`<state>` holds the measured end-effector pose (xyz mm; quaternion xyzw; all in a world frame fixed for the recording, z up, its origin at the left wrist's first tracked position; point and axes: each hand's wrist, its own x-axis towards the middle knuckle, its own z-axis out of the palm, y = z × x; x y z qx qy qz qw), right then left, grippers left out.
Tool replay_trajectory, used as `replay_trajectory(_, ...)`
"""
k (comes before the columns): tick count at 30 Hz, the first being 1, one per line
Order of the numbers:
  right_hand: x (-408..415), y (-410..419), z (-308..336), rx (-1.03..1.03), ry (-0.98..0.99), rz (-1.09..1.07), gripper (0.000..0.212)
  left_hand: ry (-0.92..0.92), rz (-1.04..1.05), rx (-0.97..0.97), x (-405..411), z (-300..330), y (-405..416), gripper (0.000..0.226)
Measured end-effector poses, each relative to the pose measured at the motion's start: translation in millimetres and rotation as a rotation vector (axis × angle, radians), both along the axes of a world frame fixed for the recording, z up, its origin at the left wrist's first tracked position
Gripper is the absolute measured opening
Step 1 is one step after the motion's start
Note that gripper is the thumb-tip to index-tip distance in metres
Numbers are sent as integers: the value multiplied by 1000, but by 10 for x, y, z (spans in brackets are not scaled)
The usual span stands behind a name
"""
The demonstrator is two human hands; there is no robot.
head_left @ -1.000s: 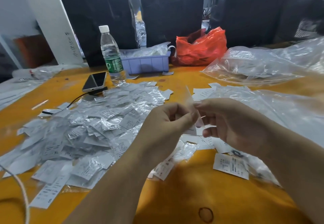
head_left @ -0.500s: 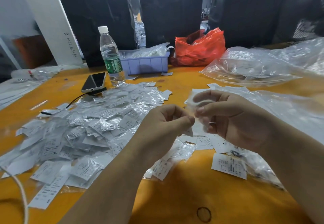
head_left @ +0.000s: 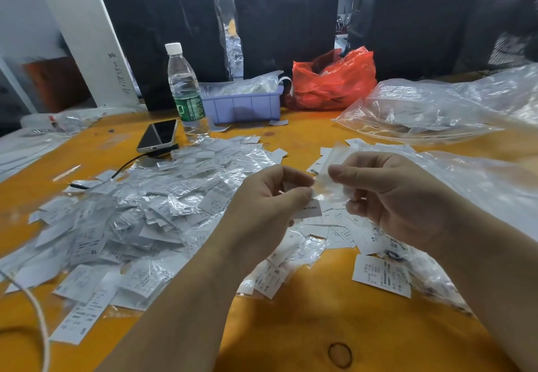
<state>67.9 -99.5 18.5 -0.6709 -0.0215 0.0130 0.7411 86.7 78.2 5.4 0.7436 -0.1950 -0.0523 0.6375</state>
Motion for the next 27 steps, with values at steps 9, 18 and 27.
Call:
replay_trajectory(9,33,-30,-10,121,2,-11,17,7,16,-16,-1,-10,-1,42)
replay_trajectory(18,29,-44,-29,-3,-50,12,17,-80,28,71,20,-10,22,24)
replay_trajectory(27,17,-67,10,-104,-104,52,16,-38,78,57,46,35,61,27)
